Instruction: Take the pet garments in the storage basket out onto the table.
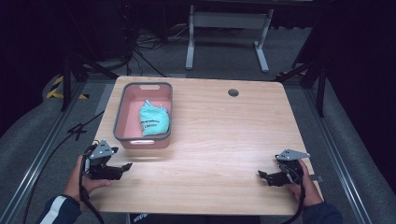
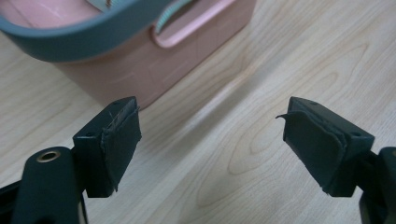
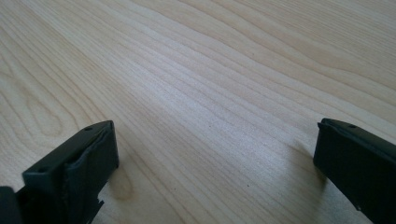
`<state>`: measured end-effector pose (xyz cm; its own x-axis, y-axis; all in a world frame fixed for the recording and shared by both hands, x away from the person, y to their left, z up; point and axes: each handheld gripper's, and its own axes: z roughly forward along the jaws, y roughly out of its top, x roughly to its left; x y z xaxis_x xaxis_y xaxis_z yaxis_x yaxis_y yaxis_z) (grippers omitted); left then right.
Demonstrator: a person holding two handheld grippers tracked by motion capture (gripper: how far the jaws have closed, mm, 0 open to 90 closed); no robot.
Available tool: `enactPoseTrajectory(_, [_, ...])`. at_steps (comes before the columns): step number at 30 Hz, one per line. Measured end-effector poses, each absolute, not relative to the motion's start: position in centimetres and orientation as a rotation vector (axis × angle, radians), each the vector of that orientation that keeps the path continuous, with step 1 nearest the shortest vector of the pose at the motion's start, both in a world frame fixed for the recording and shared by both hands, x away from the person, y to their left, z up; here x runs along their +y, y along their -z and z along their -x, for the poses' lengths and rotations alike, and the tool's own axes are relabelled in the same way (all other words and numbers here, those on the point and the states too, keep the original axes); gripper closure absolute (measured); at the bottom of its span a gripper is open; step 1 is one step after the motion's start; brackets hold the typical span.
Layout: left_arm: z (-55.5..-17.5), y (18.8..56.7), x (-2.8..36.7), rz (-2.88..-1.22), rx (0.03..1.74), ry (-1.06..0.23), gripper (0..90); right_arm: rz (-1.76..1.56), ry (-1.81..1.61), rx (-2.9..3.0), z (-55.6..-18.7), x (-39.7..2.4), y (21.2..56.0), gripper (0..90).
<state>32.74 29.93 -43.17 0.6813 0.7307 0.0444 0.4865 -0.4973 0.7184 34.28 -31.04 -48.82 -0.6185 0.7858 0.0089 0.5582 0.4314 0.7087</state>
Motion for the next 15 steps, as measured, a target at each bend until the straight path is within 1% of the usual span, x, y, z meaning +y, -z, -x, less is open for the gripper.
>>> enactPoseTrajectory(9, [-32.7,40.6,30.6,-2.127,0.958,-0.49,18.9,-1.154,-0.989,2.367,-34.3,-31.0,48.8,0.1])
enactPoseTrajectory(15, [-33.4,39.4,29.8,-2.152,0.931,-0.515,18.9,-1.153,-0.988,2.366,-34.3,-31.0,48.8,0.1])
